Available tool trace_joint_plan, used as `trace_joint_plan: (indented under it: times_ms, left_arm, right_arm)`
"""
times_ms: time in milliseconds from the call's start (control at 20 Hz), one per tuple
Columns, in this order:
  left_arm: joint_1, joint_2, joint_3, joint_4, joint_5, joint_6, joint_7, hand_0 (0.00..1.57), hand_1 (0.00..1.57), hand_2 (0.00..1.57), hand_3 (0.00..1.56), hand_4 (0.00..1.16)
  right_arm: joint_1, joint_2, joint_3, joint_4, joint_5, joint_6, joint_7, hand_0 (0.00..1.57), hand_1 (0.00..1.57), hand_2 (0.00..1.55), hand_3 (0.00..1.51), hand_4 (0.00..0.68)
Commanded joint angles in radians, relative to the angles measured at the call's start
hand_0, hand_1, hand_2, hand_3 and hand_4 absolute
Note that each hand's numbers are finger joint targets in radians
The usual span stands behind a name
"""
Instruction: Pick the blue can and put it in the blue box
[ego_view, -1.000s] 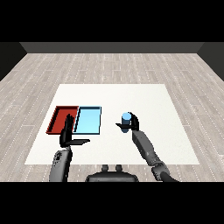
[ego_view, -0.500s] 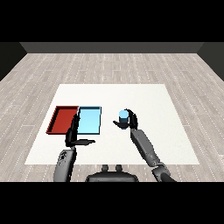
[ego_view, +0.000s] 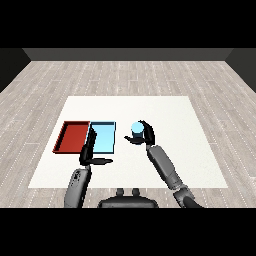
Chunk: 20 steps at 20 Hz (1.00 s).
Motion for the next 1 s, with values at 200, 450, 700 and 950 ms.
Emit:
trace_joint_plan:
  times_ms: [200, 450, 700, 950]
  left_arm:
    - [-0.013, -0.003, -0.12, 0.005, 0.024, 0.061, 0.007, 0.0, 0.0, 0.0, 0.0, 0.0]
    - [-0.093, -0.003, -0.135, 0.013, 0.076, 0.075, 0.08, 0.0, 0.0, 0.0, 0.0, 0.0]
    - [-0.134, -0.003, -0.216, 0.057, 0.111, 0.133, 0.081, 0.0, 0.0, 0.0, 0.0, 0.0]
    - [-0.201, -0.003, -0.285, 0.155, 0.122, 0.203, 0.017, 0.0, 0.0, 0.0, 0.0, 0.0]
  right_arm:
    - [0.197, -0.096, -0.007, -0.274, 0.033, 0.091, 0.077, 1.44, 1.44, 1.46, 1.35, 0.562]
    - [0.116, -0.084, -0.086, -0.23, 0.029, 0.161, 0.104, 1.47, 1.47, 1.47, 1.38, 0.566]
    - [0.082, -0.016, -0.081, -0.185, 0.098, 0.127, 0.081, 1.45, 1.45, 1.47, 1.38, 0.555]
    - [0.082, 0.004, -0.016, -0.179, 0.079, 0.098, 0.03, 1.45, 1.45, 1.47, 1.39, 0.576]
